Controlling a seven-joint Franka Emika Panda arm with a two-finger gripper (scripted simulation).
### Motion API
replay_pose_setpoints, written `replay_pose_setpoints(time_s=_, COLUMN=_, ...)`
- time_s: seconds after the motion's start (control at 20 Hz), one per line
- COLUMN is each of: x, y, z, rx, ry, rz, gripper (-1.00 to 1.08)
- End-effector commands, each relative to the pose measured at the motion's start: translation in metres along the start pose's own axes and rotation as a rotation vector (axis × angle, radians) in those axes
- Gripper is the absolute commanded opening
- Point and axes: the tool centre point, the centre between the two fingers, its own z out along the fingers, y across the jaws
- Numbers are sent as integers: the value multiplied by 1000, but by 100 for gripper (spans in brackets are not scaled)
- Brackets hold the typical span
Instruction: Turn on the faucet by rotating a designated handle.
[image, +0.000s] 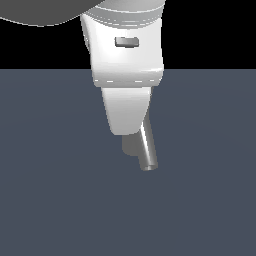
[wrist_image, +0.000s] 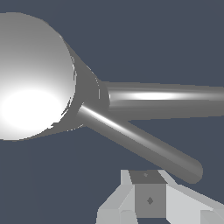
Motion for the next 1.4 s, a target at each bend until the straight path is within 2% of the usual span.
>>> replay_pose_setpoints(time_s=0.0, x=8, y=7, z=1, rx=-7, ry=8, rz=13, gripper=-100)
replay_pose_setpoints(time_s=0.55, x=16, y=18, z=1, rx=-8, ry=8, rz=15, gripper=-100)
replay_pose_setpoints(time_s=0.65, x=11, y=12, z=0, rx=-1, ry=2, rz=4, gripper=-100)
replay_pose_setpoints(time_s=1.35, x=47, y=18, z=0, rx=-4, ry=5, rz=9, gripper=-100)
